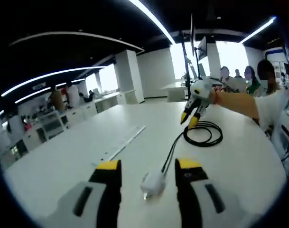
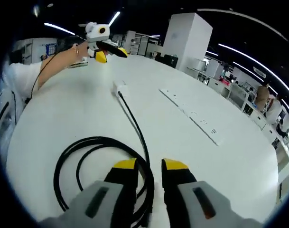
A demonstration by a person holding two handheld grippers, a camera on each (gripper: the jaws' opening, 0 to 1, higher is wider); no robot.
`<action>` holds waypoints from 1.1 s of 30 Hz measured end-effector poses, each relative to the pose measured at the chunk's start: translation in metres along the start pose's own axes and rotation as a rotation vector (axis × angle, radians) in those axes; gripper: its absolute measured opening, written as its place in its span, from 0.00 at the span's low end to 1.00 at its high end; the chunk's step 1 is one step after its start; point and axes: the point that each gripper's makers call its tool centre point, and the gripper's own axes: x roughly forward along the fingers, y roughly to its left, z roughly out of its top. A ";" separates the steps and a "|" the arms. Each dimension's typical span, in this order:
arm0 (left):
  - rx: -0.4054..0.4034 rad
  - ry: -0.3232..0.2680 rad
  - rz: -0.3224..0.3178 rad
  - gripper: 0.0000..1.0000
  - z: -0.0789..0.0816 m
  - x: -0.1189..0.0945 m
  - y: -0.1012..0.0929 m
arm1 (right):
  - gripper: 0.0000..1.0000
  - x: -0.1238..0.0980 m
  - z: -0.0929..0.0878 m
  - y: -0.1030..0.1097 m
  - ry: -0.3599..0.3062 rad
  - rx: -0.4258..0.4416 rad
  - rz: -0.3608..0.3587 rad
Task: Plug the desk Type‑C cable into the charger adapter.
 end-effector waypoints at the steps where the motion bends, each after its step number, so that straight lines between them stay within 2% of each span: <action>1: -0.009 -0.010 0.015 0.44 0.004 -0.004 -0.001 | 0.19 -0.003 0.006 0.000 -0.033 0.023 -0.023; 3: -0.036 -0.035 0.062 0.44 0.013 -0.010 0.003 | 0.20 -0.011 0.022 -0.006 -0.073 0.017 -0.046; 4: -0.054 -0.047 0.076 0.45 0.016 -0.012 0.004 | 0.20 -0.017 0.032 -0.010 -0.103 0.037 -0.080; 5: -0.112 -0.072 0.103 0.47 0.024 -0.021 0.004 | 0.22 -0.022 0.042 -0.009 -0.140 0.040 -0.103; 6: -0.120 -0.084 0.122 0.47 0.028 -0.026 0.004 | 0.24 -0.025 0.048 -0.011 -0.160 0.053 -0.124; 9: -0.110 -0.134 0.165 0.47 0.042 -0.043 0.002 | 0.24 -0.037 0.067 -0.007 -0.215 0.042 -0.150; 10: -0.091 -0.170 0.213 0.47 0.054 -0.059 0.001 | 0.24 -0.044 0.078 -0.002 -0.251 0.052 -0.176; 12: -0.075 -0.192 0.264 0.47 0.062 -0.074 -0.001 | 0.24 -0.053 0.087 0.007 -0.277 0.077 -0.201; 14: -0.055 -0.209 0.324 0.48 0.067 -0.095 -0.009 | 0.24 -0.064 0.094 0.018 -0.290 0.068 -0.244; 17: -0.051 -0.246 0.354 0.49 0.069 -0.115 -0.022 | 0.25 -0.078 0.103 0.030 -0.335 0.080 -0.254; 20: -0.051 -0.256 0.358 0.50 0.070 -0.120 -0.026 | 0.25 -0.082 0.104 0.033 -0.342 0.082 -0.258; 21: -0.056 -0.285 0.371 0.50 0.072 -0.129 -0.031 | 0.25 -0.090 0.107 0.037 -0.363 0.083 -0.268; 22: -0.039 -0.293 0.429 0.50 0.068 -0.145 -0.035 | 0.25 -0.110 0.111 0.050 -0.413 0.085 -0.299; 23: -0.023 -0.301 0.487 0.50 0.065 -0.161 -0.039 | 0.25 -0.121 0.110 0.060 -0.427 0.074 -0.327; 25: -0.025 -0.298 0.497 0.52 0.063 -0.168 -0.039 | 0.26 -0.128 0.108 0.064 -0.426 0.064 -0.361; 27: -0.034 -0.297 0.538 0.57 0.059 -0.180 -0.037 | 0.26 -0.135 0.105 0.069 -0.425 0.048 -0.396; 28: -0.022 -0.287 0.592 0.59 0.055 -0.192 -0.035 | 0.26 -0.142 0.103 0.073 -0.430 0.047 -0.420; 29: -0.009 -0.281 0.613 0.60 0.054 -0.197 -0.034 | 0.26 -0.148 0.102 0.076 -0.437 0.042 -0.444; 30: 0.017 -0.276 0.663 0.60 0.050 -0.204 -0.038 | 0.26 -0.153 0.100 0.078 -0.437 0.035 -0.467; 33: 0.030 -0.291 0.732 0.61 0.044 -0.216 -0.045 | 0.27 -0.170 0.091 0.082 -0.457 0.029 -0.564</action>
